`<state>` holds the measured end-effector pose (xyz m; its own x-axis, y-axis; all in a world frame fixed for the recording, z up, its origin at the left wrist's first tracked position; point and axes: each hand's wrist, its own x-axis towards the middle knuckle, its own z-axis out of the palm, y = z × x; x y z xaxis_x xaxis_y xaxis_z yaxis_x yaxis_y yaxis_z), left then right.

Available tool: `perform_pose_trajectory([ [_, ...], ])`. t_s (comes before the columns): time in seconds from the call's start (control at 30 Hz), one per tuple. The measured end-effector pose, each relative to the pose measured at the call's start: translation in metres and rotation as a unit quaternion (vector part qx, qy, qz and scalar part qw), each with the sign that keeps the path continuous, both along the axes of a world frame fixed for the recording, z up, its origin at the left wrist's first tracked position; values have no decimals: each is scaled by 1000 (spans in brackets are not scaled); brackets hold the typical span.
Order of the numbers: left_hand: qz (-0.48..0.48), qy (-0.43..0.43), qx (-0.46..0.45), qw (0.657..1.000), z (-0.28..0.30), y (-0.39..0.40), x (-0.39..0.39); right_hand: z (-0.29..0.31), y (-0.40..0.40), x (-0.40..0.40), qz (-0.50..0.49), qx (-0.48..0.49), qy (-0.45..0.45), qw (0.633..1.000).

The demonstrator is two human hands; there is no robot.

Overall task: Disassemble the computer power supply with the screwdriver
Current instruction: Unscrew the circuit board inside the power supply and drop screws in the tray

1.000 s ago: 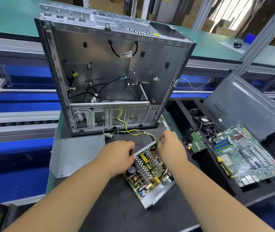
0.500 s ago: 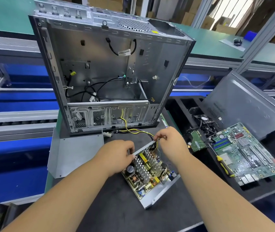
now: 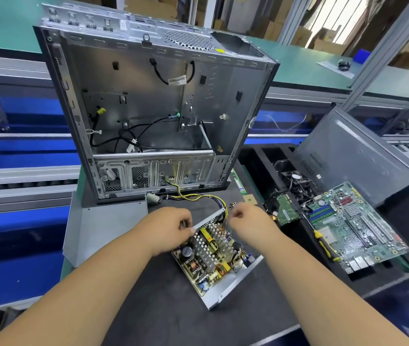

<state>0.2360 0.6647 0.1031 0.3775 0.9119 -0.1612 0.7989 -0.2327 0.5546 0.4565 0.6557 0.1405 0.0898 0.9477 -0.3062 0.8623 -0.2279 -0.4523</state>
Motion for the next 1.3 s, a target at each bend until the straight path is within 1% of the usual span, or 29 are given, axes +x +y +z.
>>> perform_pose_trajectory([
  [0.07, 1, -3, -5, 1000, 1, 2, 1, 0, -12, -10, 56, -62, -46, 995],
  [0.13, -5, 11, -6, 1000, 1, 4, 1, -4, -22, -21, 109, -96, -127, 981],
  [0.2, -7, 21, -6, 1000, 2, 5, 3, -10, -29, -31, 131, -89, -207, 965],
  [0.23, -6, 22, -6, 1000, 3, 5, 3, -14, -31, -35, 135, -76, -231, 961],
  [0.3, -7, 23, -8, 1000, 4, 5, 3, -20, -32, -39, 133, -48, -242, 960],
  [0.4, -20, 45, 6, 999, 5, 3, 5, -21, -31, -37, 115, -20, -209, 971],
  [0.5, -32, 63, 27, 997, 4, 3, 7, -17, -29, -31, 96, -14, -167, 981],
  [0.6, -35, 64, 24, 997, 2, 3, 7, -10, -23, -21, 69, -31, -118, 990],
  [0.7, -37, 65, 25, 997, 0, 2, 6, -4, -19, -12, 67, -50, -89, 993],
  [0.97, -54, 96, 68, 992, 0, -2, 8, 4, -4, 12, 52, -76, 44, 995],
  [1.17, -36, 108, 91, 989, 0, -9, 13, -4, 3, 22, 55, -96, 74, 991],
  [1.3, -17, 115, 95, 989, -1, -15, 15, -8, 6, 27, 85, -90, 74, 990],
])
